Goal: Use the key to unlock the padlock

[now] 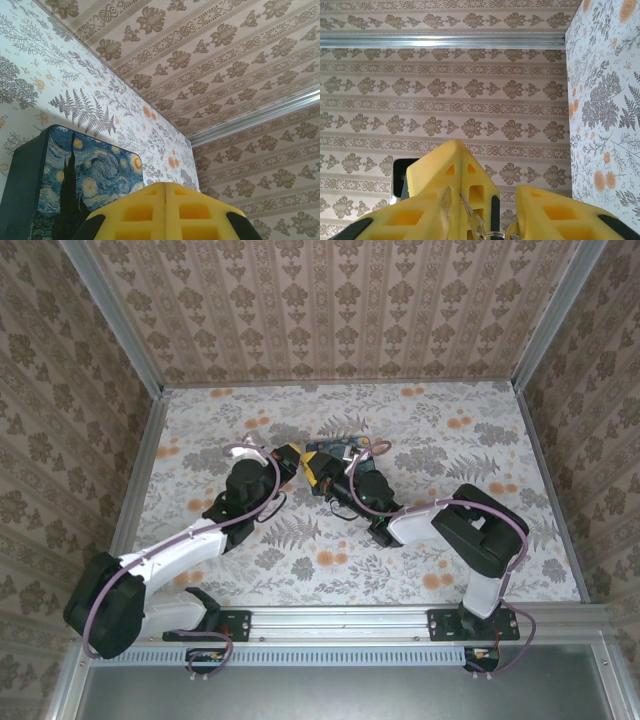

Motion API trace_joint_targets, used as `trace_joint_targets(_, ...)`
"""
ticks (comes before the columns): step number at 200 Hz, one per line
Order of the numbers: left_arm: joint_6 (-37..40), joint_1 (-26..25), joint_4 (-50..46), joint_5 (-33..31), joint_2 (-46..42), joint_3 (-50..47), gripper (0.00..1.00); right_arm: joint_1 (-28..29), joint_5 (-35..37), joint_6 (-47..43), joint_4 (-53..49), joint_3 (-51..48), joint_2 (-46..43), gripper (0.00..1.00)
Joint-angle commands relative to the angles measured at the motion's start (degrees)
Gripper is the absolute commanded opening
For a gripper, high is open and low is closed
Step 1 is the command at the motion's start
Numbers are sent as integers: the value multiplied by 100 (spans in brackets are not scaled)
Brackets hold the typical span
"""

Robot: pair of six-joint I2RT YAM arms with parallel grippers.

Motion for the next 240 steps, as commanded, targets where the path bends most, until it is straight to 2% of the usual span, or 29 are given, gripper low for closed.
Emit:
trace_joint_targets(1, -69, -34, 130, -113, 9, -71, 0, 48, -16, 51, 293, 157, 67, 33)
trace_joint_targets(56, -75, -60, 112, -146, 37, -60, 0, 53, -38, 37, 318, 67, 10, 18)
trace_joint_targets(87, -89, -87, 99, -187, 46, -60, 0, 52, 0, 37, 329, 0, -27, 0)
trace_joint_targets(138, -32, -79, -157, -60, -1, 30, 0, -43, -163, -101, 317, -139, -143, 0)
trace_joint_targets(182, -29, 237, -721, 599, -233, 133, 32, -534, -943, -834, 277, -640, -418, 0)
trace_joint_targets(208, 42, 459, -1079, 1003, -458, 146, 62, -878, -1598, -1530, 248, -1014, -638, 0)
trace_joint_targets(221, 122, 567, -1313, 1256, -539, 181, 71, -996, -1827, -1975, 123, -1216, -813, 0)
trace_joint_targets(240, 319, 672, -1456, 1678, -565, 245, 79, -1095, -2063, -2492, -123, -1426, -1047, 0)
